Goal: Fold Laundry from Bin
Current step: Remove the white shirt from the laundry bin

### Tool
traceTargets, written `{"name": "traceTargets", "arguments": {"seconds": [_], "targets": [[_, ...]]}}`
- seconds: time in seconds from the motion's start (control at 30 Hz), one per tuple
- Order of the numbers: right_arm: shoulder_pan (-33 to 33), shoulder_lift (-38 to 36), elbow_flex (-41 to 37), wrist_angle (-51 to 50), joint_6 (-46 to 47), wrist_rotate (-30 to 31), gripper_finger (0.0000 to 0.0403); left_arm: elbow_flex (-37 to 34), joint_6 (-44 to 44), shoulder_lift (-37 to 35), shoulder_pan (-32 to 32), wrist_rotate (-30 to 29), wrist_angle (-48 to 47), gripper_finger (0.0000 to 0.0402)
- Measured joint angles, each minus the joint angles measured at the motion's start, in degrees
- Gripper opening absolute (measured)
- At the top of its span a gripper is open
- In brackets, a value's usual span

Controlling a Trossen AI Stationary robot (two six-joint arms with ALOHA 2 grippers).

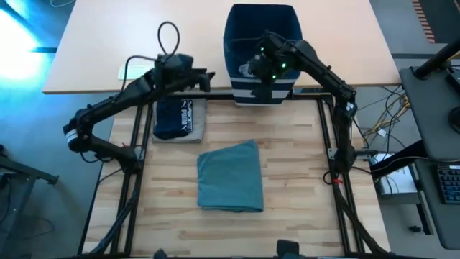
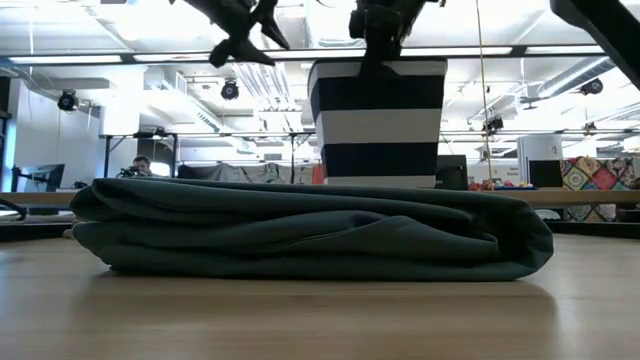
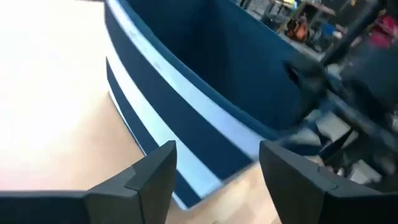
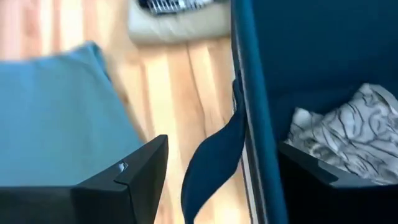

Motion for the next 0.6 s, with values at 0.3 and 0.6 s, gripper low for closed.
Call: {"name": "traceTargets", "arguments": {"seconds": [0.3,0.6], "targets": [[7.8,0.0,-0.2,-3.0,0.1,7.6,0.0242,15.3,-2.4,11.2,5.3,4.0,-6.3,0.0250],[13.1,-0.4,-0.3,-6.4,4.0,7.6,0.0248,27.9,-0.4,24.4,5.5,4.0,-20.0,0.0251]]}}
